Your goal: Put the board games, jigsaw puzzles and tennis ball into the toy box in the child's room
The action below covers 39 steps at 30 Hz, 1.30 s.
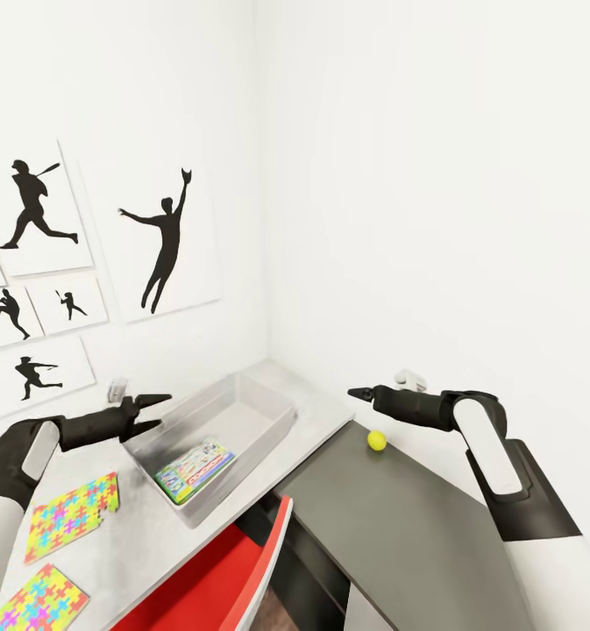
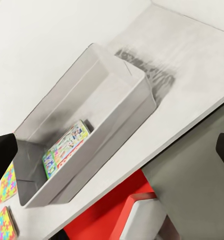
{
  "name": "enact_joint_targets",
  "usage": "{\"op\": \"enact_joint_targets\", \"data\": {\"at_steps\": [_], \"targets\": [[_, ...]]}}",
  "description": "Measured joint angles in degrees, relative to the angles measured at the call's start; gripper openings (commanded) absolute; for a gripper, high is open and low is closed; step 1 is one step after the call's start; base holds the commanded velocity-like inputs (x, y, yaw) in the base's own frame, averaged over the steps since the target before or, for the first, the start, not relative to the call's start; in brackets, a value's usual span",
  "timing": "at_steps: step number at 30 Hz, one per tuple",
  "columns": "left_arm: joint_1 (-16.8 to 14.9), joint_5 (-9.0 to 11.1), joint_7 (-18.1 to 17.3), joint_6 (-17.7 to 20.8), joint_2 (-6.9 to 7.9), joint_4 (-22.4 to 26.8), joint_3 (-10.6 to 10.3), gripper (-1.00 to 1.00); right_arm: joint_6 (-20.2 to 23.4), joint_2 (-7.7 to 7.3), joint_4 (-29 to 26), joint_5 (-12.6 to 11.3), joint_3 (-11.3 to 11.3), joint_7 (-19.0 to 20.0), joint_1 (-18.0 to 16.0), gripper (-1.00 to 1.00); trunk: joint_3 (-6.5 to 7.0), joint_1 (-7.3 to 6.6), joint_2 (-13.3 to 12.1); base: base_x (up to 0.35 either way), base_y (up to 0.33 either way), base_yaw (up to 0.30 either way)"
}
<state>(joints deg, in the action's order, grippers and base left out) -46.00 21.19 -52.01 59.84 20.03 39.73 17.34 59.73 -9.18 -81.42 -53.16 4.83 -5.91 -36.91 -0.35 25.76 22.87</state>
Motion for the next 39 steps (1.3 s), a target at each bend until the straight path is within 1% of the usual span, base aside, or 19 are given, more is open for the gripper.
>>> {"op": "enact_joint_targets", "data": {"at_steps": [1,2,3,4,5,6,8,11,12,14,17,22,24,26,27,31,34,37,39], "targets": [[0.0,-0.1,-3.3,0.0,1.23,0.3,-1.0,1.00,0.2,-0.05,-0.1,0.0,-0.3,0.1,0.1,1.00,0.04,0.00,0.0,0.000,0.000,-0.063],[0.0,-0.2,-4.8,0.0,1.90,0.4,-1.5,1.00,0.2,-0.08,-0.2,0.0,-0.6,0.1,0.1,1.00,0.09,0.00,0.0,0.000,0.000,-0.083],[0.1,-0.3,-7.5,-0.2,3.23,0.5,-2.6,1.00,0.2,-0.12,-0.4,-0.1,-1.3,0.2,0.3,1.00,0.15,0.00,0.0,0.000,0.000,-0.090],[0.2,-0.3,-8.7,-0.3,3.96,0.6,-3.1,1.00,0.2,-0.11,-0.7,-0.1,-1.7,0.2,0.4,1.00,0.21,0.00,0.0,0.000,0.000,-0.101],[0.3,-0.4,-10.8,-0.5,5.27,0.7,-3.9,1.00,0.2,-0.11,-1.2,-0.2,-2.5,0.3,0.8,1.00,0.29,0.00,0.0,0.000,0.000,-0.105],[0.4,-0.4,-11.8,-0.6,5.97,0.7,-4.3,1.00,0.2,-0.10,-1.6,-0.2,-2.8,0.5,1.0,1.00,0.36,0.00,0.0,0.000,0.000,-0.110],[0.7,-0.5,-14.9,-1.1,8.25,0.8,-5.0,1.00,0.2,-0.11,-3.2,-0.3,-3.5,1.1,2.4,1.00,0.52,0.00,0.0,0.000,0.000,-0.120],[1.4,-0.6,-17.6,-1.9,10.59,0.8,-5.4,1.00,0.1,-0.10,-4.9,-0.5,-4.0,2.6,4.4,1.00,0.76,0.00,0.0,0.000,0.000,-0.133],[1.9,-0.6,-19.3,-2.3,11.63,0.8,-5.5,1.00,0.1,-0.11,-5.7,-0.6,-4.4,3.8,5.3,1.00,0.85,0.00,0.0,0.000,0.000,-0.139],[2.5,-0.7,-22.1,-3.2,12.91,0.8,-5.6,1.00,0.0,-0.14,-6.7,-0.7,-5.1,6.1,6.8,1.00,1.01,0.00,0.0,0.000,0.000,-0.142],[3.7,-0.7,-25.8,-5.2,14.04,0.8,-5.7,1.00,0.0,-0.11,-7.3,-1.0,-6.9,9.6,8.9,1.00,1.26,0.00,0.0,0.000,0.000,-0.144],[6.2,-0.8,-31.5,-8.8,14.96,0.8,-5.7,1.00,-0.4,0.14,-7.8,-1.2,-9.4,15.9,12.7,1.00,1.68,0.00,0.0,0.000,0.000,-0.147],[7.2,-0.9,-34.0,-10.1,15.21,0.8,-5.7,1.00,-0.6,0.15,-8.0,-1.2,-10.3,18.2,14.6,1.00,1.85,0.00,0.0,0.000,0.000,-0.148],[8.7,-1.1,-37.3,-12.1,15.84,0.8,-5.7,1.00,-1.1,0.31,-9.1,-1.1,-12.0,21.5,17.6,1.00,2.01,0.00,0.0,0.000,0.012,-0.148],[9.2,-1.1,-37.8,-12.7,16.04,0.8,-5.7,1.00,-1.5,0.36,-9.3,-1.2,-12.4,22.5,18.5,1.00,2.10,0.00,0.0,0.000,0.073,-0.148],[12.2,-1.1,-37.8,-16.0,17.02,0.7,-5.7,1.00,-7.2,0.52,-10.0,-0.8,-14.0,30.0,25.5,1.00,2.43,0.00,0.0,0.000,0.175,-0.150],[14.1,-1.1,-37.8,-17.8,17.01,0.7,-5.8,1.00,-14.5,0.41,-10.1,0.0,-14.3,37.5,31.5,1.00,2.67,0.00,0.0,0.000,0.193,-0.167],[15.0,-1.1,-37.8,-18.9,17.17,1.0,-6.2,1.00,-20.0,0.16,-10.1,0.3,-14.4,43.5,36.0,1.00,2.92,0.00,0.0,0.000,0.070,-0.190],[15.2,-1.0,-37.8,-19.2,17.33,1.2,-6.3,1.00,-21.7,0.17,-10.1,0.4,-14.5,46.2,37.8,1.00,3.05,0.00,0.0,0.000,0.042,-0.201]]}}
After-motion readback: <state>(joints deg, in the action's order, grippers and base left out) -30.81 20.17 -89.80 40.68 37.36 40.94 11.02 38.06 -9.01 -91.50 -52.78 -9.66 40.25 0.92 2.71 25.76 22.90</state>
